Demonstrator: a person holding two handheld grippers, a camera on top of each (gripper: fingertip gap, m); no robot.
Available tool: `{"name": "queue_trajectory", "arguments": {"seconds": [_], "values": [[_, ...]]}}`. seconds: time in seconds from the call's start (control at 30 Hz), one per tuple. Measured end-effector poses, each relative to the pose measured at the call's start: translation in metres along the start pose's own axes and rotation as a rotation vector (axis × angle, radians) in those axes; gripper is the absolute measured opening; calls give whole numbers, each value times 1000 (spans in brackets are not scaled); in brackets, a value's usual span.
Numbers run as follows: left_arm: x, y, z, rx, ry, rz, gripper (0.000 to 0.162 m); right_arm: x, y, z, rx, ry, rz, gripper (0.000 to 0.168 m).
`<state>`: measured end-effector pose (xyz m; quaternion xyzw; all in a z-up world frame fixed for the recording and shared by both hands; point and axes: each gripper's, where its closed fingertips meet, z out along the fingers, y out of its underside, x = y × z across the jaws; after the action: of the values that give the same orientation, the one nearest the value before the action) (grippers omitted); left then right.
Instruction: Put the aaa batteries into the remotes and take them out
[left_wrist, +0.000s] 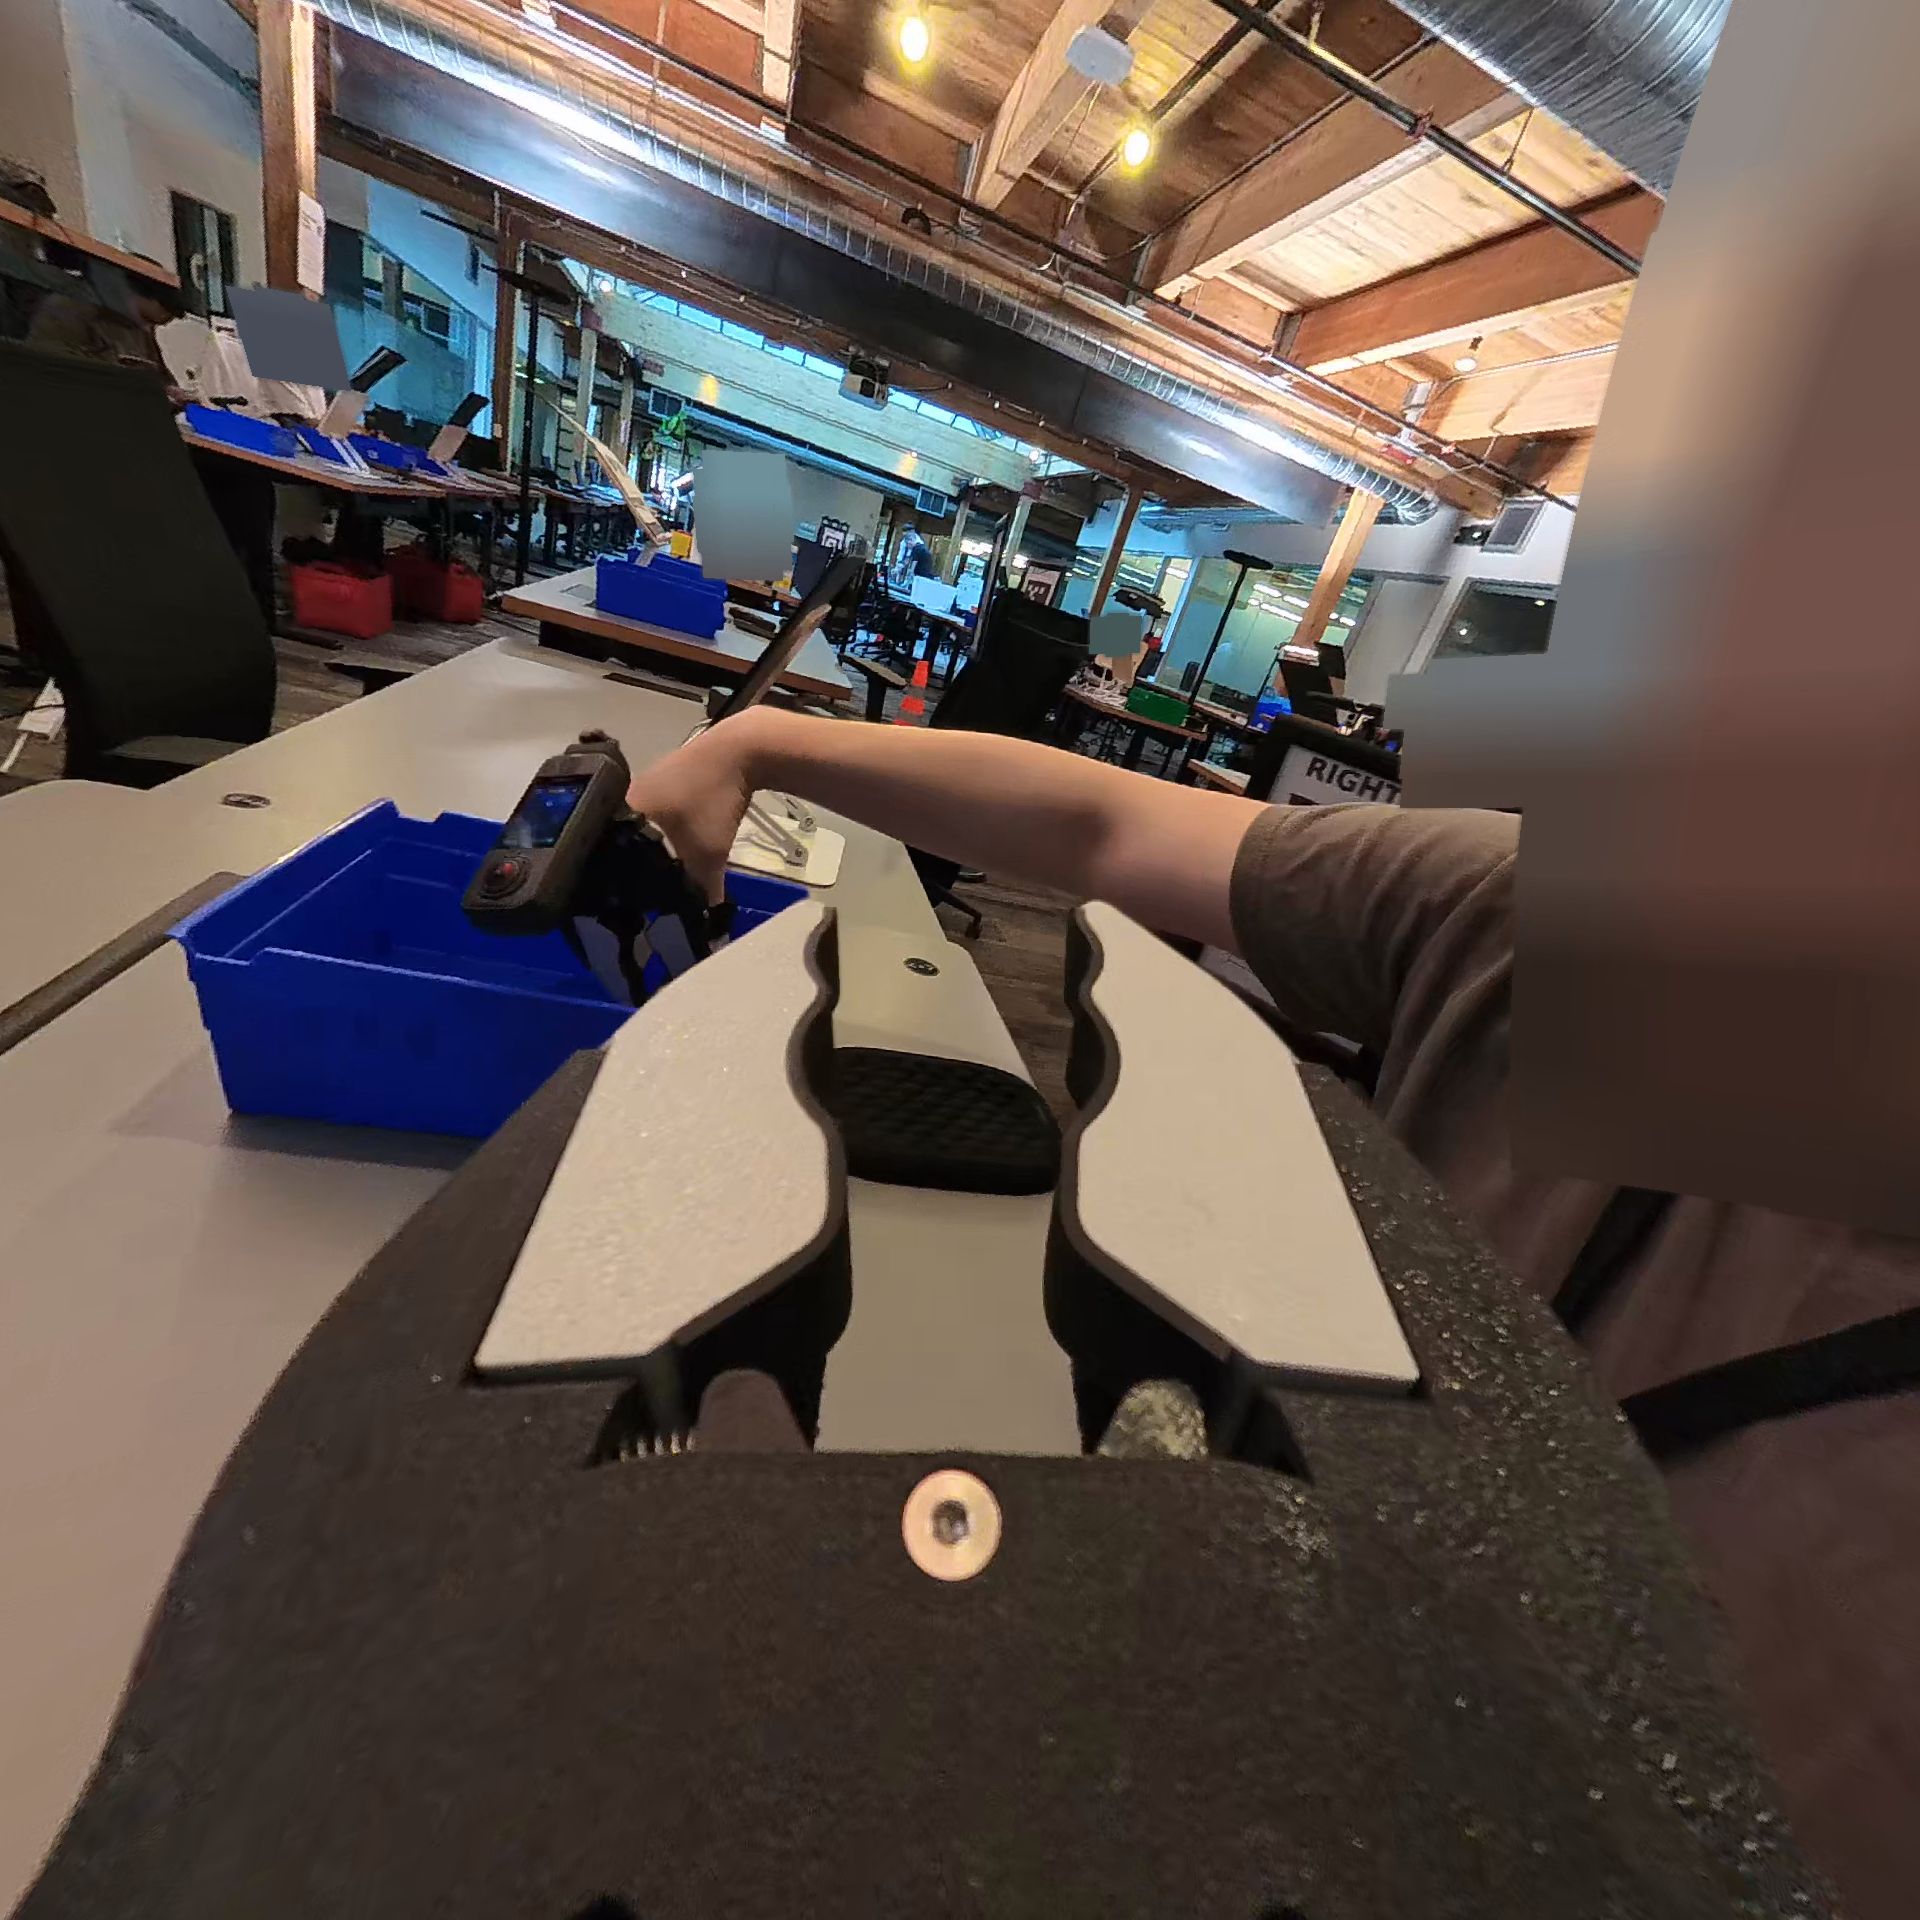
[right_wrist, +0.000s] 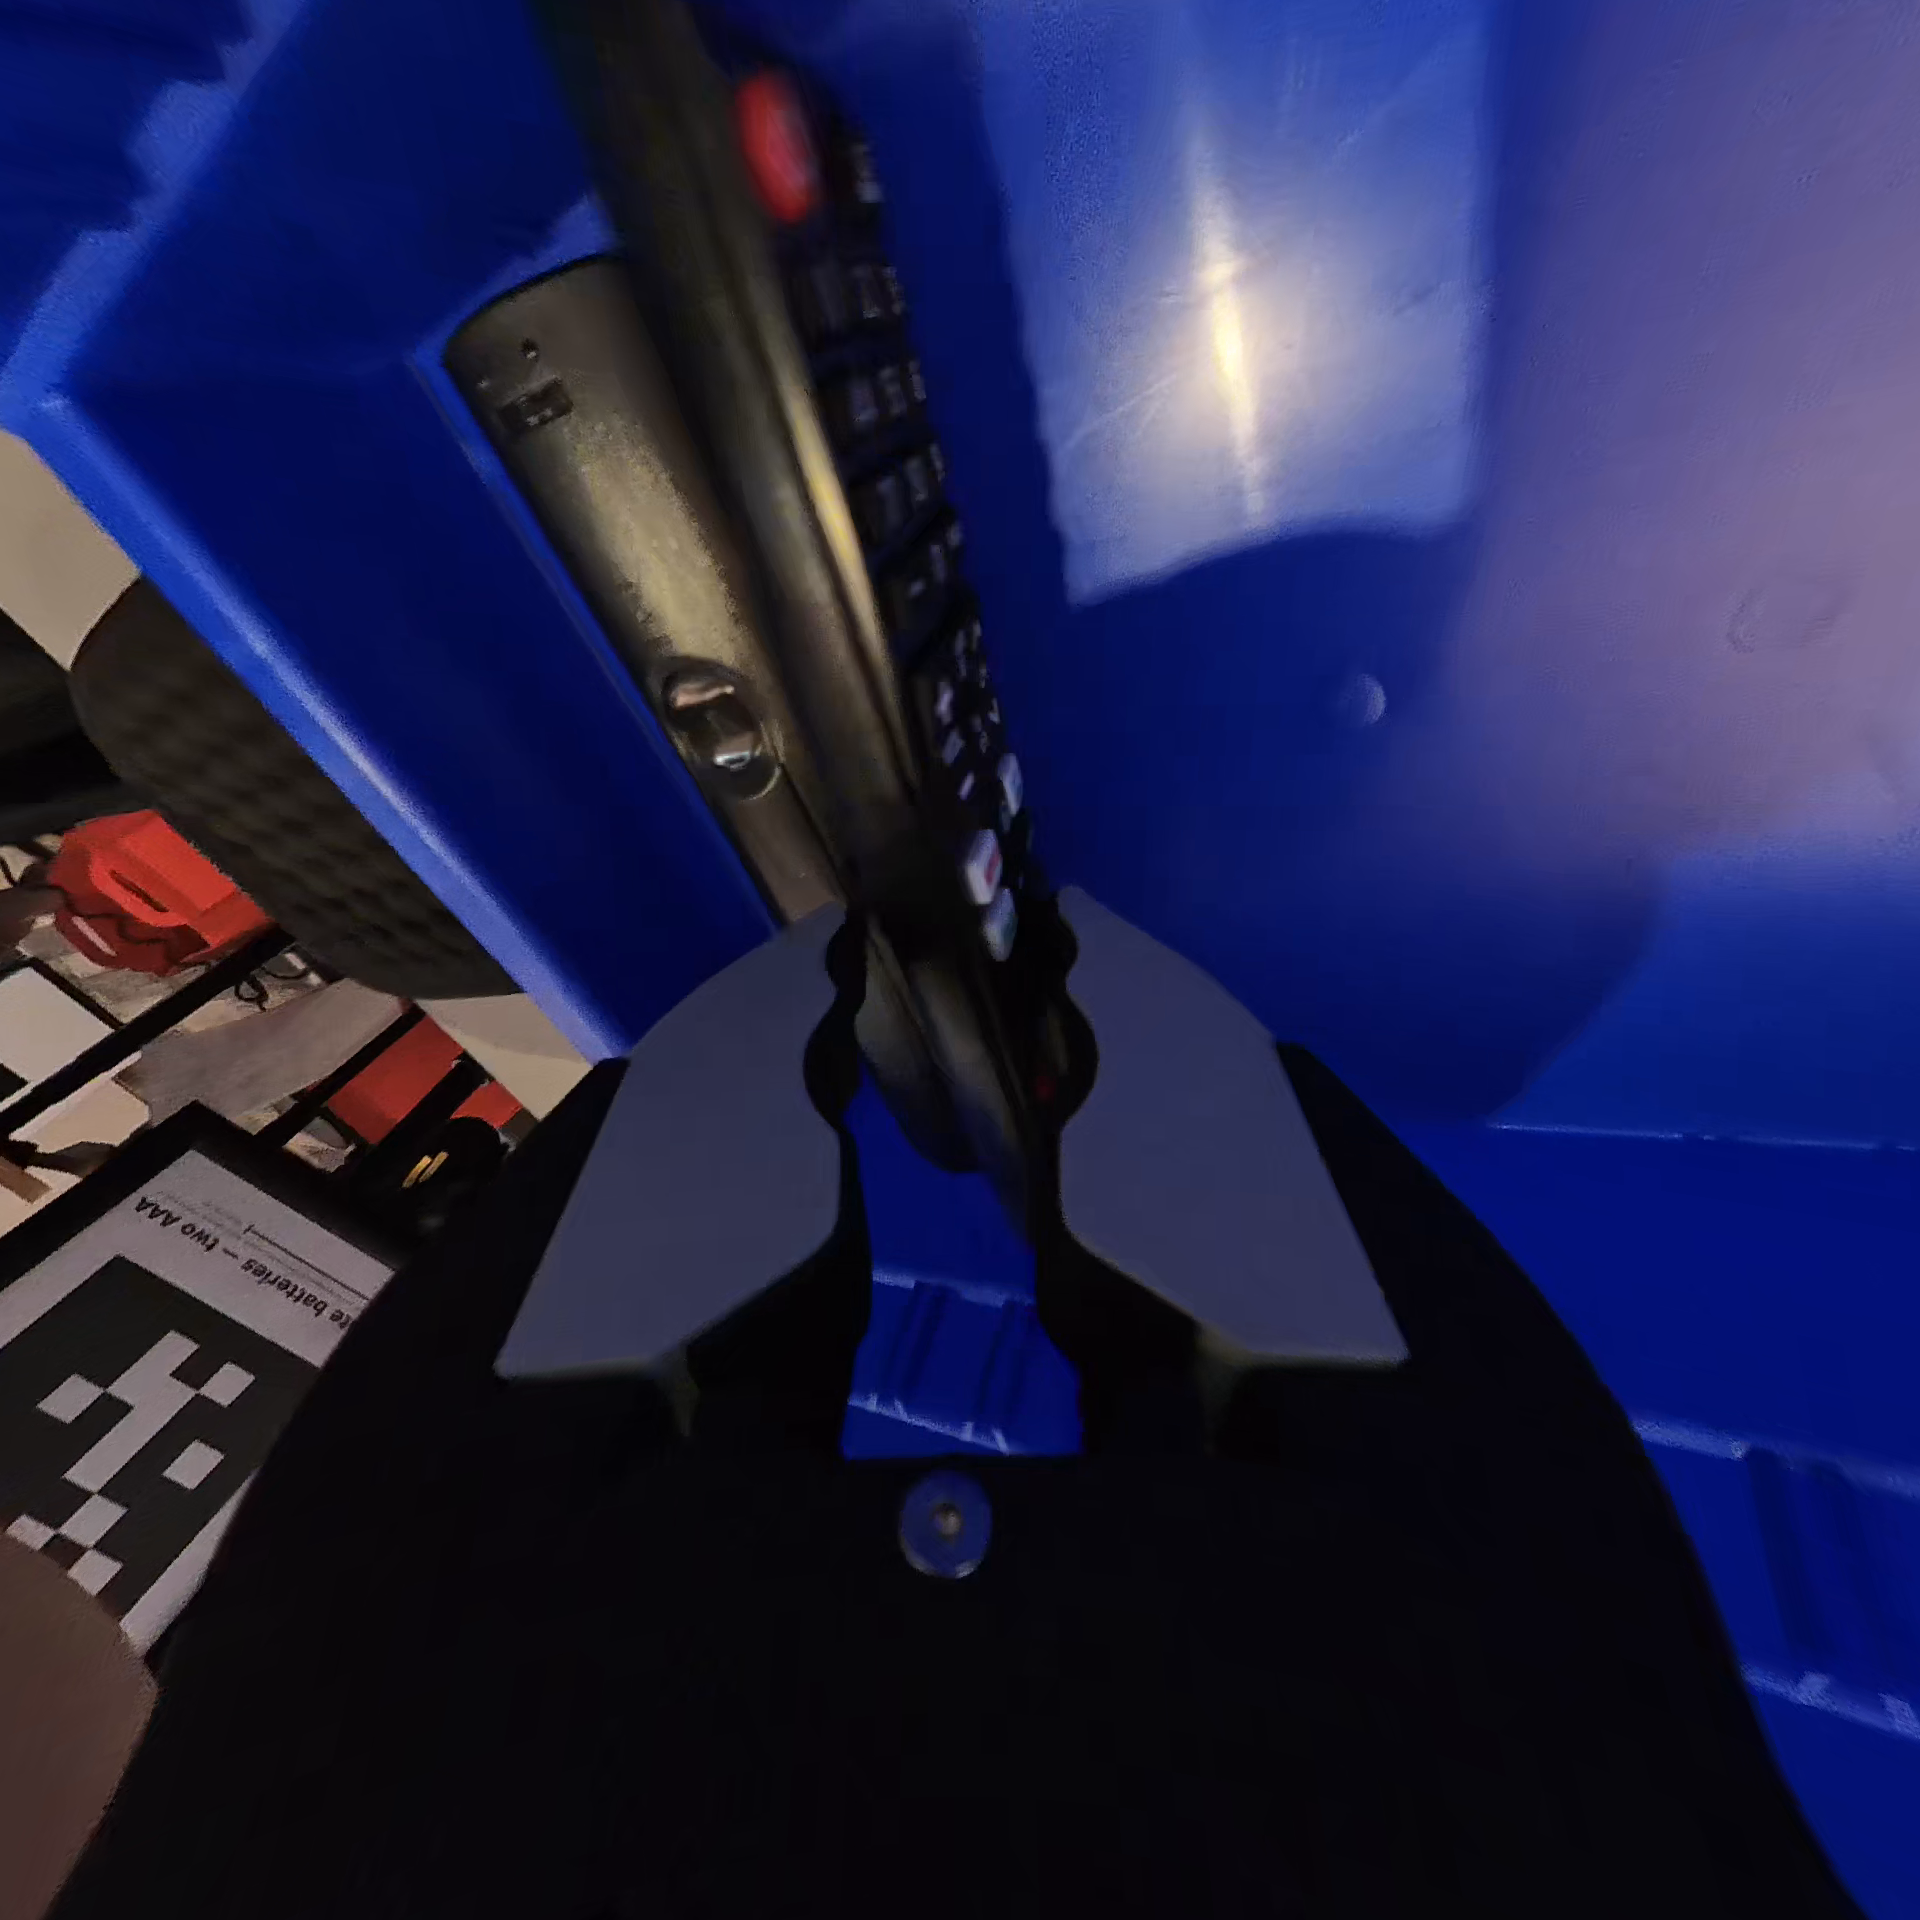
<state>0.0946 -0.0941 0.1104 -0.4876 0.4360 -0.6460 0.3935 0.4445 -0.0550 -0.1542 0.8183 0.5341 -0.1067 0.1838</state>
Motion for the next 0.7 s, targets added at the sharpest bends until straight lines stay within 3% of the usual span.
{"name": "queue_trajectory", "arguments": {"seconds": [0.1, 0.27, 0.5, 0.6, 0.7], "values": [[-3, 1, -1, -8, -11, -4, 41, 5, -5, 0, -3, 0, -4, 45], [-9, 1, -6, -11, -51, 7, 41, 24, -30, -17, 168, 116, -60, 48], [-12, -12, -26, 4, -122, 19, 40, 11, -33, -11, 174, 45, -49, 40], [-9, -39, -64, 33, -273, 84, 39, 15, -35, -23, 270, 153, -60, 41], [-14, -57, -131, -26, -618, 222, 39, 18, -43, -66, 479, 381, -77, 40]]}}
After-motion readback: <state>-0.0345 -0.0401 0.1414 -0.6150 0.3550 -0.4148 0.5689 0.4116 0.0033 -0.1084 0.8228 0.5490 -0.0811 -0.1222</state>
